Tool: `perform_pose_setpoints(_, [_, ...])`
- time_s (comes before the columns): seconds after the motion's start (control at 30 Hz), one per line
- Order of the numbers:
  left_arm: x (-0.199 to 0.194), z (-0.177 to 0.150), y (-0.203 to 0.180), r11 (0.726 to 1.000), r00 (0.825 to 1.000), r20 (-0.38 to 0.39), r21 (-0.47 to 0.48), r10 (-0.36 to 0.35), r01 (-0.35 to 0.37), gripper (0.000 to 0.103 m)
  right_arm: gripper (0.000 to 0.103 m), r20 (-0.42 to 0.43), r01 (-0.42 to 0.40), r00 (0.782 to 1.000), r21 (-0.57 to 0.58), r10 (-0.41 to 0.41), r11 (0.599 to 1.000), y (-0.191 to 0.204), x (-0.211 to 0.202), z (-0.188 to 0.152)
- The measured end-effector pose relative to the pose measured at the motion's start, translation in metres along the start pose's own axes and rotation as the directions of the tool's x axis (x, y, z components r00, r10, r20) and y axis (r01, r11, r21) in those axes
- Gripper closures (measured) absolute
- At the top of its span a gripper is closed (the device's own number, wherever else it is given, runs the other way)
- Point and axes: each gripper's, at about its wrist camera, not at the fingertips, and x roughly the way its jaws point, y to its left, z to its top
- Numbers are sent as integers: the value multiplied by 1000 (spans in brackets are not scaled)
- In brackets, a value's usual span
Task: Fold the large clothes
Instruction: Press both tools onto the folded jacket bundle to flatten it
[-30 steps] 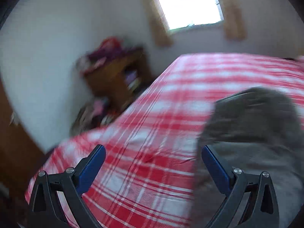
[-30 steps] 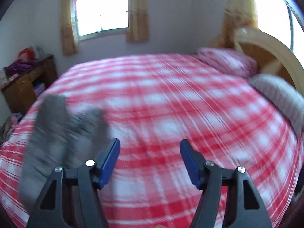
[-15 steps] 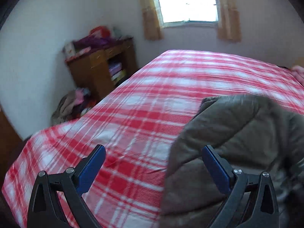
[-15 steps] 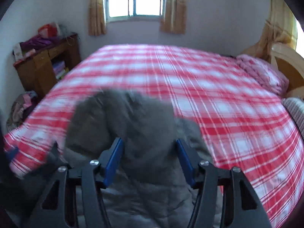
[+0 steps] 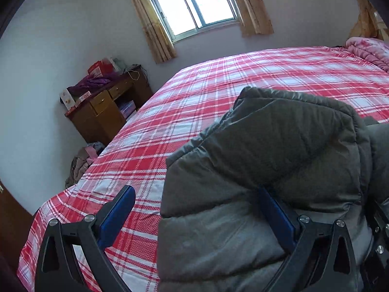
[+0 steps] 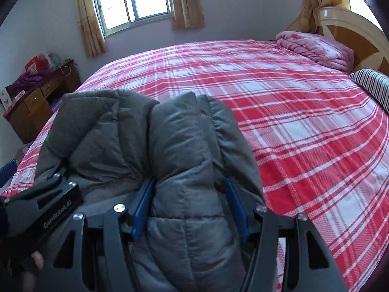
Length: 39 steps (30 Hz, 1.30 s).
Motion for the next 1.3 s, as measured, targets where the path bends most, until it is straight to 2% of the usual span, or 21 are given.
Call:
perform_pose_setpoints(0.4, [20,-10,-7,999,998,-44,-36,-33,31,1,43,-25,-40,999,16,41,999,-6,18,-10])
perform_pose_setpoints(1.3, [36,-18,-7,998,995,-87,-44,-55,51,1,40,-57,-14,998,-10,14,1000,1,31,-15])
